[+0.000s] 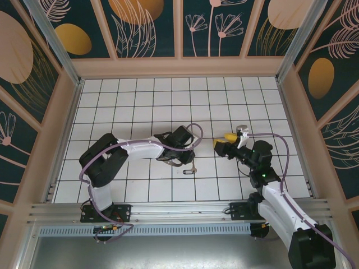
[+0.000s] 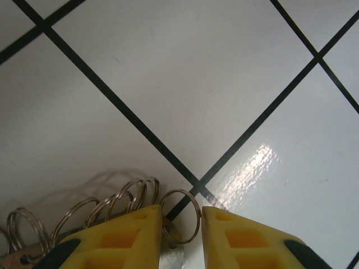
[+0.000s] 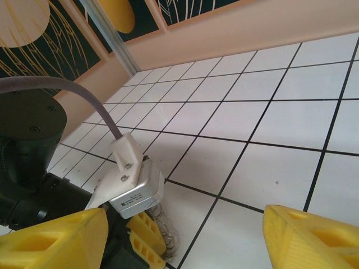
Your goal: Put the keys on the keyring
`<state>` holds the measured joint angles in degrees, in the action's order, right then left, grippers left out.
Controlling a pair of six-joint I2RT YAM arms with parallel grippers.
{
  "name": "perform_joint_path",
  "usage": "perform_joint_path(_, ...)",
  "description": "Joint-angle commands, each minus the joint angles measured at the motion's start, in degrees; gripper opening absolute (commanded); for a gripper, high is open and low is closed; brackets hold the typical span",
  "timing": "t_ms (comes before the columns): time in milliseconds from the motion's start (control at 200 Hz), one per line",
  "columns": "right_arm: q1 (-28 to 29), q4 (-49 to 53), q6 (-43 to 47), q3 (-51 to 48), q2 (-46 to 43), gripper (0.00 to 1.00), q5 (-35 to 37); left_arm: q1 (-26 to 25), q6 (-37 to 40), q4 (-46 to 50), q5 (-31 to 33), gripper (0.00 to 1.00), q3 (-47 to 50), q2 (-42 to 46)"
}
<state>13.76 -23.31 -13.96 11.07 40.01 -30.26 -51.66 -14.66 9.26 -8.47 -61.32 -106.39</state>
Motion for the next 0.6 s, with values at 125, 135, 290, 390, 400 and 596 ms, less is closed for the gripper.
perform_joint_path(125, -1.1, -0.8, -0.7, -0.9, -1.4, 0.73, -1.3, -0.9, 0.3, 0.9, 4.0, 0.19, -1.9, -2.1)
perform_joint_path(135, -1.1, -0.7, -0.8, -0.9, -1.4, 0.73, -1.3, -0.9, 0.3, 1.0, 4.2, 0.19, -1.9, -2.1)
perform_joint_path(290, -1.6, -0.6, -0.6, -1.0, -2.0, 0.73, -1.4, -1.1, 0.2, 1.1, 6.4, 0.12, -1.4, -1.6)
perform_joint_path(390, -1.7, -1.1, -0.8, -1.2, -2.0, 0.73, -1.5, -1.1, 0.1, 0.6, 6.5, 0.05, -0.8, -0.7)
perform_joint_path(400, -1.7, -1.1, -0.8, -1.2, -2.0, 0.73, -1.5, -1.1, 0.1, 0.5, 6.3, 0.05, -0.8, -0.6)
perform_joint_path(596, -1.8, -1.5, -0.8, -1.0, -1.8, 0.73, -2.1, -1.2, 2.2, 0.9, 4.7, 0.0, 0.3, 3.5)
